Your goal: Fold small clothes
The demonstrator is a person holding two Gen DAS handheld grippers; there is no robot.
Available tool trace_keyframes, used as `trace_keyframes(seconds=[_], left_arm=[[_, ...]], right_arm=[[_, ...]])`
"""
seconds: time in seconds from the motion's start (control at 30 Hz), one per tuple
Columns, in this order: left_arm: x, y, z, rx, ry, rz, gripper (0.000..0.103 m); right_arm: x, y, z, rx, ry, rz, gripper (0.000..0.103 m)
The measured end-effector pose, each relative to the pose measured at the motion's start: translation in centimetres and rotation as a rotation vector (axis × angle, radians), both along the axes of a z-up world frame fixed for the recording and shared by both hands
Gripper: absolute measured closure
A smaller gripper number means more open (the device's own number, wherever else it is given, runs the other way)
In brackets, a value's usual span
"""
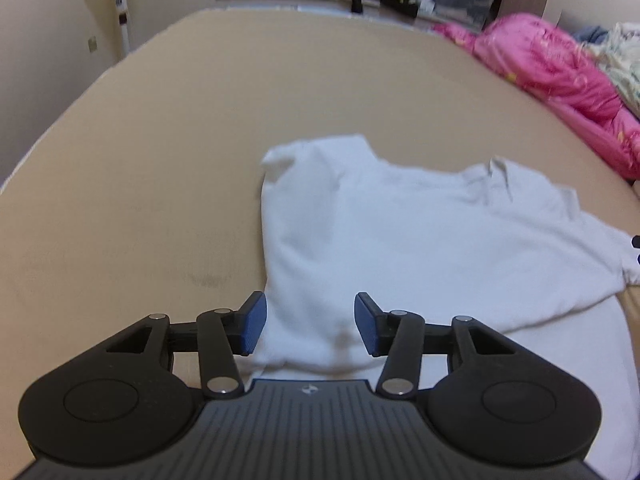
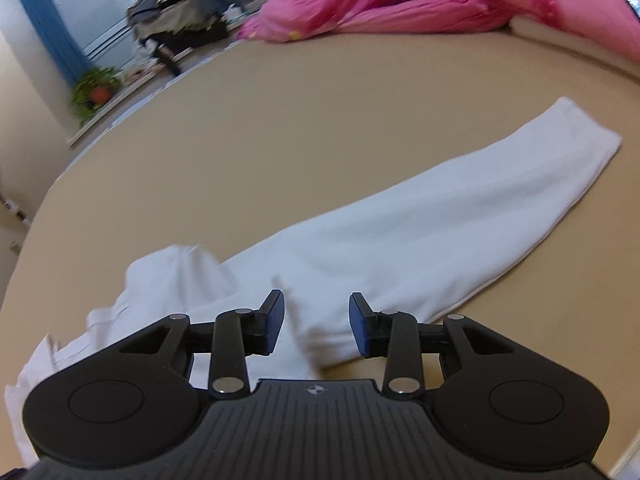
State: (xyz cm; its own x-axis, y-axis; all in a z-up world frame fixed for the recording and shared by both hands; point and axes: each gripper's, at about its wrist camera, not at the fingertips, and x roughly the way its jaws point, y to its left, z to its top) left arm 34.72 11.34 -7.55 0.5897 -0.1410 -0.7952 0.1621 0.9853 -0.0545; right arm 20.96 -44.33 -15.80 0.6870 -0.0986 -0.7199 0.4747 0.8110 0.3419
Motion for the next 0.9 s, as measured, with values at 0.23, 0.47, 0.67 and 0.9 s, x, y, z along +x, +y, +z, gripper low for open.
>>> trace_keyframes(seconds=[0.23,0.47,0.67,0.9], left_arm=[[-0.3,-1.1,1.1,-0.005,-0.045,-0.01,0.049],[0.0,-0.8,0.8,0.012,-0.062,-0.015,0.049],[0.2,-0.1,0.7,0.015,-0.061,-0.004,0.049],[0.4,-0.2,0.4,0.023,-0.059,-0.019,0.049]], right_arm=[[-1.0,-5.0,0.7,-0.021,-0.062,-0.128,0.065],[-3.4,-14.1,-1.5,0.014,-0.087,-0.359,0.068],[-6.8,-21.8,-5.3,0.135,-0.142,-0.602,0.069],[-8.0,-25.2,-8.2,0.302,-0.228,-0.674,0.069]])
